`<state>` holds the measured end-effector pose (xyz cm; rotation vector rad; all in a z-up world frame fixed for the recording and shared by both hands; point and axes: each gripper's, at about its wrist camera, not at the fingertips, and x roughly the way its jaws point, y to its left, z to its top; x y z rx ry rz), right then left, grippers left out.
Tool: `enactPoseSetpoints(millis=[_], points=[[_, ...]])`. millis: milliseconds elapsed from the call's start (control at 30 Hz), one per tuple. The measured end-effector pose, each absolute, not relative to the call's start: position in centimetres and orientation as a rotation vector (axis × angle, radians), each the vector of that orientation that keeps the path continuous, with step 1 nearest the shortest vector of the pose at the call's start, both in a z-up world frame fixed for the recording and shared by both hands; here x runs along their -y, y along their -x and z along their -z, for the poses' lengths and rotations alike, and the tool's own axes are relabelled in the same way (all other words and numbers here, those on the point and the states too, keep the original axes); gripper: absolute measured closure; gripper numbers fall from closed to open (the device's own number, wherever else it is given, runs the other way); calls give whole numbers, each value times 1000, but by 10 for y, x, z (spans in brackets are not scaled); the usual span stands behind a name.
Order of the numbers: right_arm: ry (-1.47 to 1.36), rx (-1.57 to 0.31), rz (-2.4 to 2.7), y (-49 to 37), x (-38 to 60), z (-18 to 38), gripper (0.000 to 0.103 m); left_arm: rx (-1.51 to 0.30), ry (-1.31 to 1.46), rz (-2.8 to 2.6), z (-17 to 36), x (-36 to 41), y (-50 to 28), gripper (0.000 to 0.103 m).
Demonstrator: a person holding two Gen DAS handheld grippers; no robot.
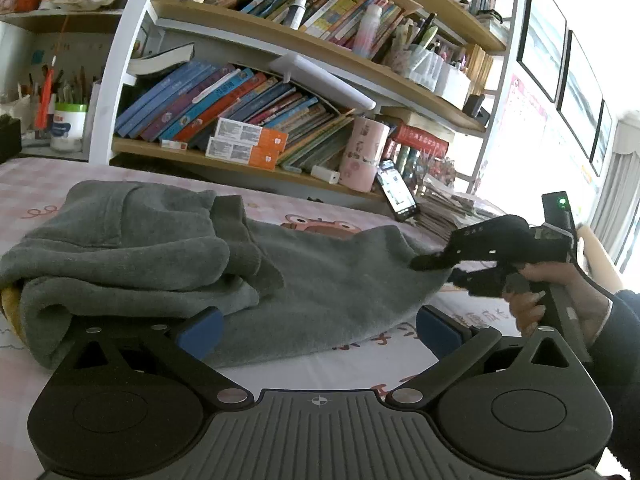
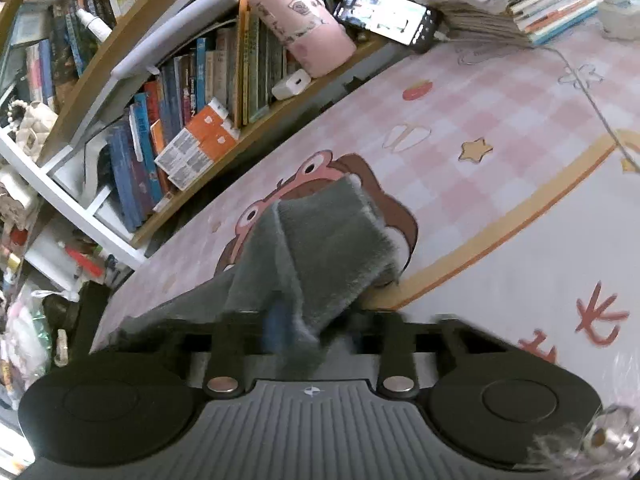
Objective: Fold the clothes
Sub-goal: 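Grasp the sweatshirt sleeve end with the right tool and lift it, then carry the held sleeve with the right tool over the folded stack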
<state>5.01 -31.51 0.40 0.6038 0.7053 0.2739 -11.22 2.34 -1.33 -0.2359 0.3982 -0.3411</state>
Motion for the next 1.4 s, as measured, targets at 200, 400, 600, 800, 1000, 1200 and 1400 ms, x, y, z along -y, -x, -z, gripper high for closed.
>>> enactPoseSetpoints(millis=[200,400,600,800,1000,1200,1400], points=[[-564,-646,-267,-41,329,-20,88,-398,238,344,13,-23,112,0],[-575,-647,-211,-34,342,-12,88,-395,238,350,14,-24,112,0],[-559,-633,-169,-20,346,-12,88,-346,258,333,13,-28,117,0],[-525,-613,-124,-4,354,-20,88,-288,319,328,13,-38,122,0],[-493,-566,-150,-1,342,-36,88,-278,326,329,14,-39,122,0],[-422,-484,-239,2,310,-67,88,-250,351,336,15,-44,125,0],[-331,-411,-367,3,267,-102,88,-233,346,355,16,-44,127,0]])
